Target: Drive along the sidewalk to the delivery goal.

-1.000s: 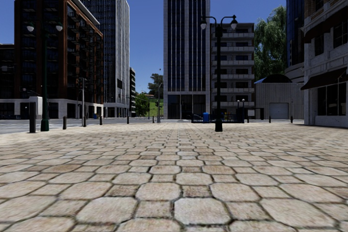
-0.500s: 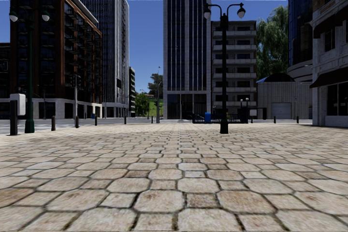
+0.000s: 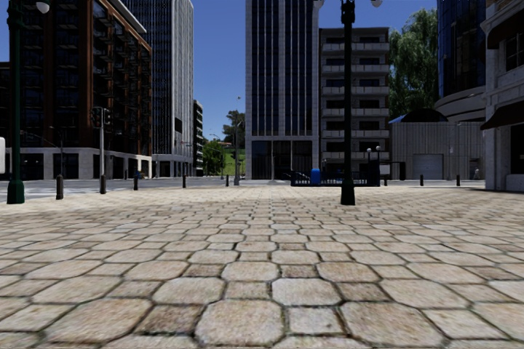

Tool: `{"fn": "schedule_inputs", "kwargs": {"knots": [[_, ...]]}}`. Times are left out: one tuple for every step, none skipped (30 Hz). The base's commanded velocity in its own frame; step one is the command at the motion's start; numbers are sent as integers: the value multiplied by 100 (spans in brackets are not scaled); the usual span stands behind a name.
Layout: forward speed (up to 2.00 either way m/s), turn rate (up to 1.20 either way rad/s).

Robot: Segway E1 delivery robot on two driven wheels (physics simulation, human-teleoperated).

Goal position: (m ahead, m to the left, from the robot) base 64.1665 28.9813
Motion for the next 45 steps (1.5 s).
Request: {"fn": "schedule_inputs", "kwargs": {"knots": [[200,0],[200,0],[200,0],[200,0],[200,0],[200,0],[200,0],[200,0],[200,0],[200,0],[200,0],[200,0],[200,0],[200,0],[200,0],[200,0],[200,0],[200,0],[200,0],[200,0],[200,0],[200,0],[200,0],[200,0],[200,0],[200,0],[200,0],[200,0],[200,0],[200,0],[200,0],[200,0],[200,0],[200,0],[200,0],[200,0],[200,0],[200,0],[200,0],[200,0],[200,0],[200,0],[200,0],[200,0],[200,0]]}}
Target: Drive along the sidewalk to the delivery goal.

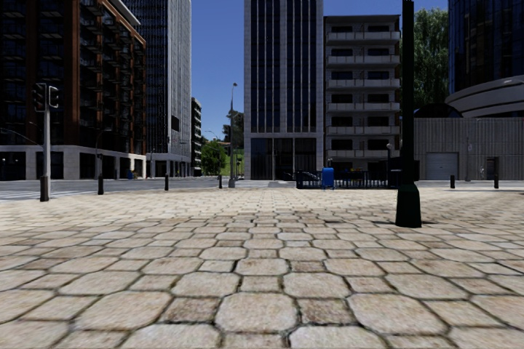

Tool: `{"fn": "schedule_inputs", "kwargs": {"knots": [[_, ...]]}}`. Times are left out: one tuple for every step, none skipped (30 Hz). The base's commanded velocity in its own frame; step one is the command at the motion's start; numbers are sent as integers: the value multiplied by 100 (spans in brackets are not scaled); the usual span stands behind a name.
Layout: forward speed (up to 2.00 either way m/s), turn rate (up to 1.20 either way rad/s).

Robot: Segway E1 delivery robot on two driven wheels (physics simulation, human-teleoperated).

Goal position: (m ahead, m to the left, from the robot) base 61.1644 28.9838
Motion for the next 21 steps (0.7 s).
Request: {"fn": "schedule_inputs", "kwargs": {"knots": [[200,0],[200,0],[200,0],[200,0],[200,0],[200,0],[200,0],[200,0],[200,0],[200,0],[200,0],[200,0],[200,0],[200,0],[200,0],[200,0],[200,0],[200,0],[200,0],[200,0],[200,0]]}}
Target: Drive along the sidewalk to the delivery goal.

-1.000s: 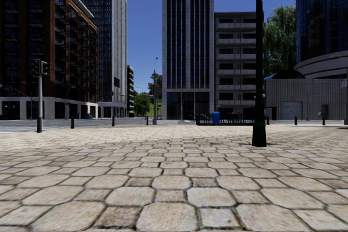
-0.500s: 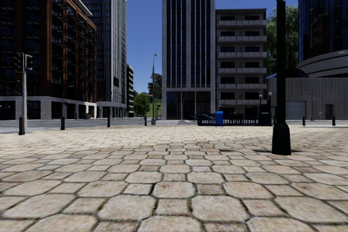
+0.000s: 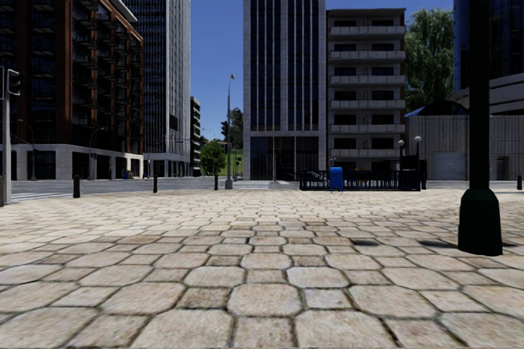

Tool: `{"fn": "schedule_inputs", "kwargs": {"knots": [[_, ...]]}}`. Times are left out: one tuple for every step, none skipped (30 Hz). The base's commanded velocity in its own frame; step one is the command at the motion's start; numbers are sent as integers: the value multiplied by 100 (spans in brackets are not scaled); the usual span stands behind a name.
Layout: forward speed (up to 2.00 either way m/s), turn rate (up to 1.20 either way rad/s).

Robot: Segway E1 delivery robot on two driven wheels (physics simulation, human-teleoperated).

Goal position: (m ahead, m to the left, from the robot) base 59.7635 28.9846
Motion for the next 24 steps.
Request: {"fn": "schedule_inputs", "kwargs": {"knots": [[200,0],[200,0],[200,0],[200,0],[200,0],[200,0],[200,0],[200,0],[200,0],[200,0],[200,0],[200,0],[200,0],[200,0],[200,0],[200,0],[200,0],[200,0],[200,0],[200,0],[200,0],[200,0],[200,0],[200,0]]}}
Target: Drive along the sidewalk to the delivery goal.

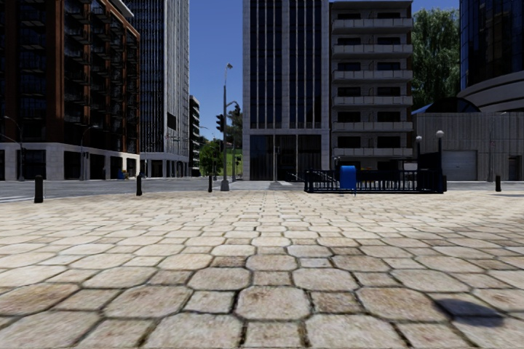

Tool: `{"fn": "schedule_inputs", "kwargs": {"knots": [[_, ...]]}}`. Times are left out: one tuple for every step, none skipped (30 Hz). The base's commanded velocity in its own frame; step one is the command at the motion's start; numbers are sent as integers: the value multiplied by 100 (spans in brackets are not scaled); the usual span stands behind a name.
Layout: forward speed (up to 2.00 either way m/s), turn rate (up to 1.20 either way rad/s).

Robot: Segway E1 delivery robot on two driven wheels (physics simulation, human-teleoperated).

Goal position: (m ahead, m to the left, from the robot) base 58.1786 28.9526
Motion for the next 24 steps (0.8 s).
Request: {"fn": "schedule_inputs", "kwargs": {"knots": [[200,0],[200,0],[200,0],[200,0],[200,27],[200,27],[200,29],[200,30],[200,30],[200,30],[200,30],[200,30],[200,30],[200,30],[200,30],[200,26],[200,18],[200,22],[200,28],[200,29],[200,30],[200,30],[200,30],[200,28]]}}
